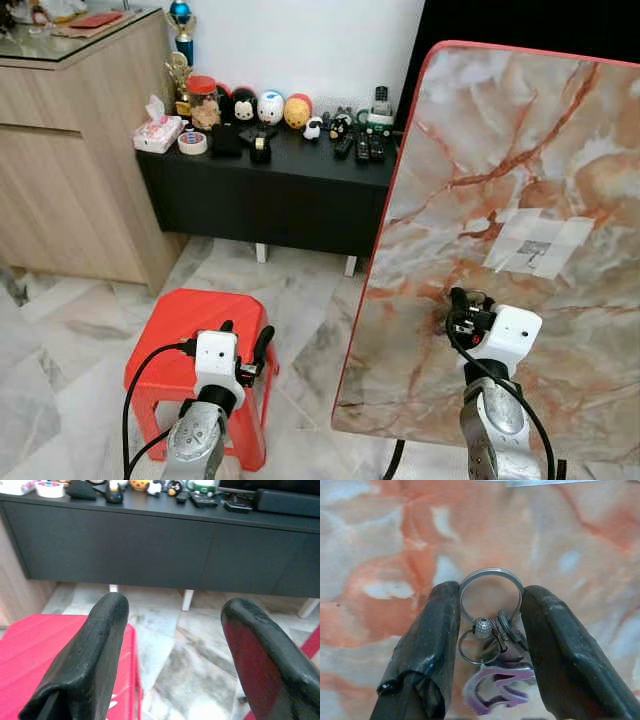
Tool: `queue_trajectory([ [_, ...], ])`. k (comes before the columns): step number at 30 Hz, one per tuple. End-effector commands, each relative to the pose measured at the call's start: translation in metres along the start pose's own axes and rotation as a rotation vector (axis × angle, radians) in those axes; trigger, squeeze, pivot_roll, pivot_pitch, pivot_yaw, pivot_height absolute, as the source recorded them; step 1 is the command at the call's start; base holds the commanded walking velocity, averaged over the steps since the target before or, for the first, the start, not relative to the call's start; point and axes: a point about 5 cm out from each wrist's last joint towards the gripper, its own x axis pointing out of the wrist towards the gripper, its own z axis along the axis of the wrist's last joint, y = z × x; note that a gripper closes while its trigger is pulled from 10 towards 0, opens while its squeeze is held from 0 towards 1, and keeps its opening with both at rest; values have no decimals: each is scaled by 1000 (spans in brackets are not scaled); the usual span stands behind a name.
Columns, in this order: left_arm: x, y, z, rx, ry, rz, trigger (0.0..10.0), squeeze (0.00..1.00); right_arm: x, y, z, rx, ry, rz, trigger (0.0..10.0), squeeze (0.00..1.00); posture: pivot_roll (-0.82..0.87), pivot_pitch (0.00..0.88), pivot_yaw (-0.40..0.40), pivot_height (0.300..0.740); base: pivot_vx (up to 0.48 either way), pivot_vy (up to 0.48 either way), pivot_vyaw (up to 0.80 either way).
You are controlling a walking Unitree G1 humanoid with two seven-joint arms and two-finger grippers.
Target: Hang keys on a hook
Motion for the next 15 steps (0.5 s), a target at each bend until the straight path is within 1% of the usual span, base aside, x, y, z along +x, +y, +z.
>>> queue_trajectory([
  [1, 0, -2, -1, 12, 4, -11, 10000, 0, 1, -1, 6, 4, -24, -2, 10000, 0, 15, 14, -111, 740, 0, -296, 0],
  [10, 0, -2, -1, 19, 6, -10, 10000, 0, 1, -1, 6, 4, -23, 0, 10000, 0, 15, 16, -113, 740, 0, -390, 0],
  [15, 0, -1, -2, 17, 8, 2, 10000, 0, 0, 1, 6, 6, -21, 4, 10000, 0, 17, 19, -113, 740, 0, 0, 0],
])
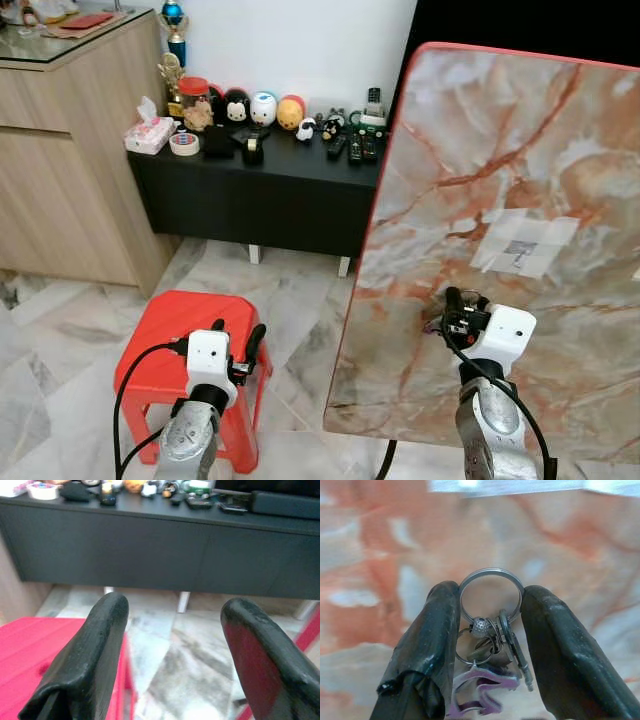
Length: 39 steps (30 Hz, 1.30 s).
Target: Hang keys on a hook
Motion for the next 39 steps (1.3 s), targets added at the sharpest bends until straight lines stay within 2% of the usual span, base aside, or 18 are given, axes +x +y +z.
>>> queue_trajectory([
  [1, -1, 2, -1, 22, 10, 0, 10000, 0, 1, 1, 7, 7, -27, 1, 10000, 0, 17, 19, -113, 740, 0, 0, 0],
  [8, -1, 1, -1, 30, 7, -6, 10000, 0, 1, 1, 7, 7, -26, 0, 10000, 0, 17, 19, -113, 740, 0, 0, 0],
  [14, -1, 1, -1, 34, 6, -6, 10000, 0, 1, 1, 7, 7, -24, 0, 10000, 0, 16, 24, -112, 740, 0, -456, 0],
  [39, -1, 3, -1, 33, 7, 6, 10000, 0, 0, -2, 11, 3, -39, -10, 10000, 0, 17, 24, -111, 740, 0, 0, 0],
])
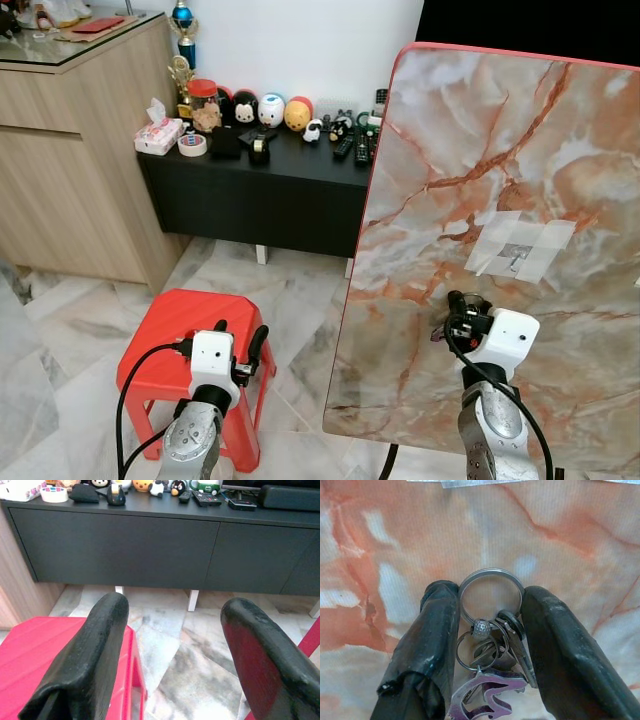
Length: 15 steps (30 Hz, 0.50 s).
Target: Hang keys on a hook
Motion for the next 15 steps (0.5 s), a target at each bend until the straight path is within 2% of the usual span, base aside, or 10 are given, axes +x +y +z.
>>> queue_trajectory([
  [1, 0, -2, -1, 2, 1, -6, 10000, 0, 2, -4, 12, -3, -41, -12, 10000, 0, 17, 24, -111, 740, 0, 0, 0],
  [6, 0, -1, 0, 4, 1, -7, 10000, 0, -8, -5, 18, -53, -69, 32, 10000, 0, 14, 23, -110, 740, 0, 0, 0],
  [15, 0, -1, 0, 4, 1, -9, 10000, 0, -27, -11, 23, -58, -59, 20, 10000, 0, 10, 16, -110, 740, 0, 0, 0],
])
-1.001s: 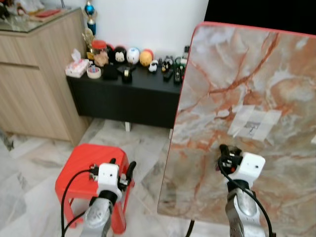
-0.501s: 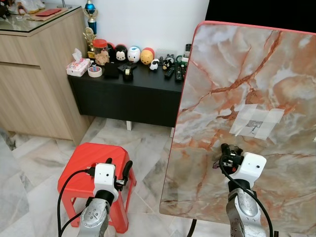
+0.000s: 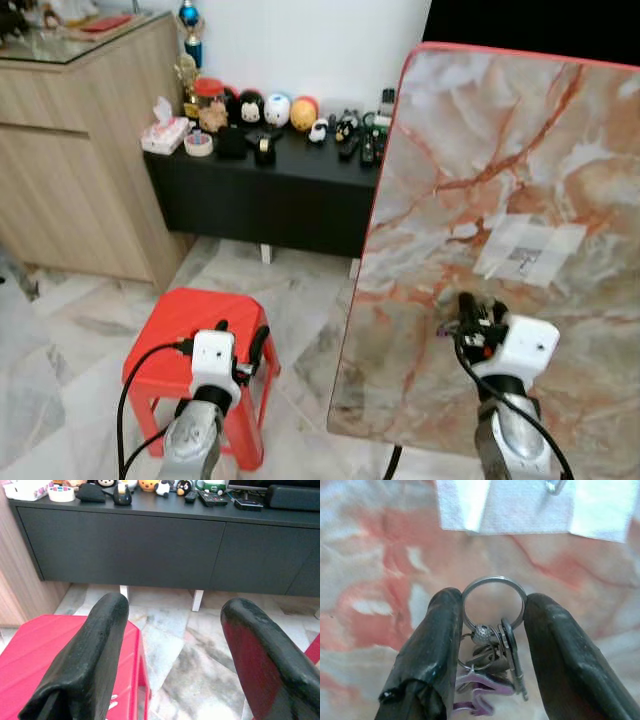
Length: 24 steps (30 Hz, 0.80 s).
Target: Hang keys on a hook
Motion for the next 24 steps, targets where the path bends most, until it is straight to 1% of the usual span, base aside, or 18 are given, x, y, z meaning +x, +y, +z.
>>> queue_trajectory([
  [1, 0, -2, -1, 2, 2, -9, 10000, 0, -2, -1, 9, -4, -25, 0, 10000, 0, 10, 16, -110, 740, 0, 0, 0],
  [3, 1, -1, 0, 4, 2, -11, 10000, 0, -7, -3, 11, -8, -21, -7, 10000, 0, 9, 12, -109, 740, 0, 0, 0],
  [6, 2, -1, 0, 6, 2, -13, 10000, 0, -8, -5, 12, -17, -15, -18, 10000, 0, 3, 7, -105, 740, 0, 0, 0],
  [9, 3, -3, 0, 7, 1, -19, 10000, 0, -3, -10, 20, -17, -35, -45, 10000, 0, 2, 0, -102, 740, 0, 0, 0],
  [13, 3, -3, 0, 7, 4, -23, 10000, 0, 1, -10, 27, -25, -64, -53, 10000, 0, 1, 0, -100, 740, 0, 0, 0],
  [15, 3, -4, 0, 7, 5, -26, 10000, 0, 3, -10, 32, -16, -79, -75, 10000, 0, 1, 0, -100, 740, 0, 0, 0],
  [22, 3, -3, -1, 9, 7, -28, 10000, 0, 5, -9, 37, -8, -95, -92, 10000, 0, 3, 0, -98, 740, 0, 0, 0],
  [24, 3, -3, -1, 9, 7, -27, 10000, 0, 3, -12, 38, -11, -100, -122, 10000, 0, 5, 0, -98, 740, 0, 0, 0],
])
